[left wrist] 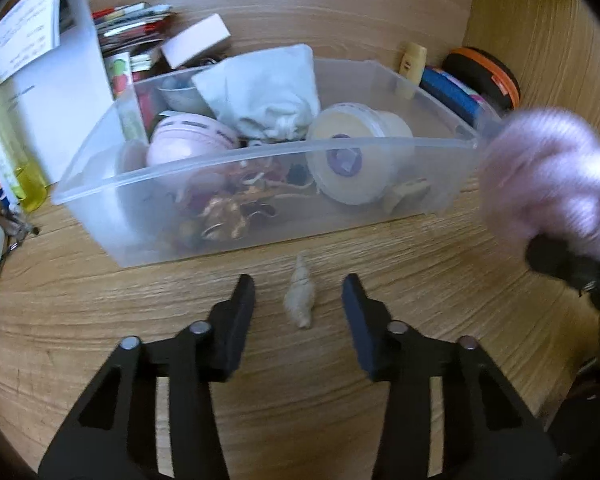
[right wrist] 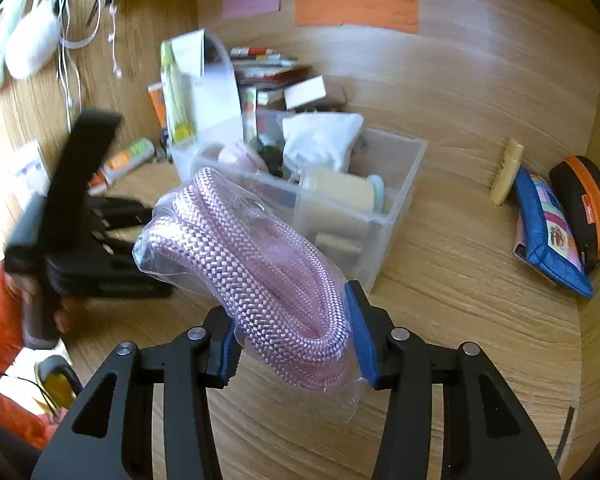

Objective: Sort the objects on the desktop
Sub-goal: 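Lift the pink rope bag with the right tool while the left tool grasps the small seashell, then carry the seashell and pink rope bag over the clear box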

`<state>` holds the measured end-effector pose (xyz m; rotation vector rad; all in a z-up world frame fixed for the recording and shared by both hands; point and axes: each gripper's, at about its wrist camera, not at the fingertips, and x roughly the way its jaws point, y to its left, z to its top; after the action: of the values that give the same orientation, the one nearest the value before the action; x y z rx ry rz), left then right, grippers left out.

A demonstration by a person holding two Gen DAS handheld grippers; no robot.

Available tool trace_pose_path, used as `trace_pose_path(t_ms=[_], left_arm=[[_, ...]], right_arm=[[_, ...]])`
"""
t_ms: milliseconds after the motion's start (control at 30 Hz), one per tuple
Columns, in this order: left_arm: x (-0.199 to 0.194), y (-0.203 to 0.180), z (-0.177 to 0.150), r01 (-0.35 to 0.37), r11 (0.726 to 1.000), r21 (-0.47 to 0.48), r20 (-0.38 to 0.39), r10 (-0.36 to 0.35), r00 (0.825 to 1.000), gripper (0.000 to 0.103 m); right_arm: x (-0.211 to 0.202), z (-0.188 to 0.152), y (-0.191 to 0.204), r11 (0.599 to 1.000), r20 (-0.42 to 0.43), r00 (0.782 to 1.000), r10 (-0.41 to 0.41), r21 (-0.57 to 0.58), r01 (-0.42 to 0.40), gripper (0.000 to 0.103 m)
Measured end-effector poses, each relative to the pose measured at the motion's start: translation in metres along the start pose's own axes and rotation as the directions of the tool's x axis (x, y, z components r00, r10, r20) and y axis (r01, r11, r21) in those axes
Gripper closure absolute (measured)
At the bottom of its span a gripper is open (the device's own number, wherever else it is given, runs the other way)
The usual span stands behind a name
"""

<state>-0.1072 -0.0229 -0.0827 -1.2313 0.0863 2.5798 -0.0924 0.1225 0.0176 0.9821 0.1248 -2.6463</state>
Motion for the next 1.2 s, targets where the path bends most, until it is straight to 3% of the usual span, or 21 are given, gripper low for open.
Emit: trace_pose_path(t_ms=[100,300,600,867,1200], left_arm=[[0.007,-0.005,0.001,-0.019,1.0,0.019,-0.012,0.02,1.0,0.066],[0.009,-0.012,0.001,-0.022,0.999,0.049,-0.014,0.022,1.0,0.086],[-0.002,-0.012,-0.004,-0.033,0.998,0.054,0.019,0.032,0.999,0.085],[-0.038,-0.008,-0.004,-0.056,0.997,0.05,0.112,0.05,0.992,0.085],[-0.076,0.025,0.027,-0.019,0.999,-0.049,0.195,0.028,0.98,0.085]], right_arm=[[-0.009,0.005,-0.002,1.0,0.036,0.999,0.002,0.007,-0.003,0.06],[-0.016,0.013,-0.006,0.999,0.083,0.996,0.02,0.03,-0.023,0.06],[-0.015,0.019,-0.013,0.998,0.106,0.994,0.027,0.06,-0.034,0.06],[-0.013,0.029,-0.019,0.995,0.124,0.992,0.024,0.095,-0.036,0.059],[-0.019,0.048,-0.024,0.994,0.172,0.985,-0.012,0.109,-0.007,0.059]])
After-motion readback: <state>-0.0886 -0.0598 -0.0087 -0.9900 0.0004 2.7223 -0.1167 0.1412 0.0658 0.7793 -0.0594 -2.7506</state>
